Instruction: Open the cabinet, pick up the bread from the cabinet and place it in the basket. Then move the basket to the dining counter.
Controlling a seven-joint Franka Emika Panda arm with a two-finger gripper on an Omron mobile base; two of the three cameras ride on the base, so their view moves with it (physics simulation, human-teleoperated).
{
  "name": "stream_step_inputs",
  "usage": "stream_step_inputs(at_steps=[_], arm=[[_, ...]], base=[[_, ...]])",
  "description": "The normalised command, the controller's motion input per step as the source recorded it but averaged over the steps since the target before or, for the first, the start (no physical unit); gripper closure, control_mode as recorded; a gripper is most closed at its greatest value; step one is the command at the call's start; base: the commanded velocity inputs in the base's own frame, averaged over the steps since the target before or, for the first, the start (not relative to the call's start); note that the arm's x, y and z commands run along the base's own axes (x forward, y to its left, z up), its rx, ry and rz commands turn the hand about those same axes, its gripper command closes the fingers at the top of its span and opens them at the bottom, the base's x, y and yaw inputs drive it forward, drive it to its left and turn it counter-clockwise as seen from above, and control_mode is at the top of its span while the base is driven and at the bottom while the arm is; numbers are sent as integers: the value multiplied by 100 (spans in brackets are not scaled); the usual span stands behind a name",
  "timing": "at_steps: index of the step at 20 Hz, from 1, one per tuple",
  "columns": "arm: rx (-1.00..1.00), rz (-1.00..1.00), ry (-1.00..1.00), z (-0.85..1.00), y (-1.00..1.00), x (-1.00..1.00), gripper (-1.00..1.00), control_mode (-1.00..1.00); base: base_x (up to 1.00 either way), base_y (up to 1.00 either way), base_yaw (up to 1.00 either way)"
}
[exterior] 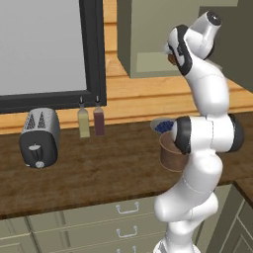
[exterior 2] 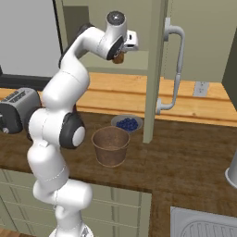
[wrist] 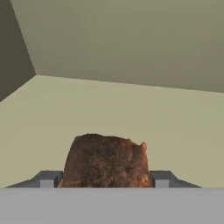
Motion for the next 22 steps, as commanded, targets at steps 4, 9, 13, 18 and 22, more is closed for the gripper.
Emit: stream_step_inputs(at_steps=[4,9,13,18,22], arm=[[-3,-18,-19,2,18,-50,100,-100],[1,-24,-3,24,6,-98,100,-100],[5,-23,0,39,2,-100,100,-100],[4,-22,1,13,16,-100,100,-100],[0,-16,5,-19,19,-100,100,-100]], base=[[0,0,0],[0,0,0],[0,0,0],[0,0,0],[0,0,0]])
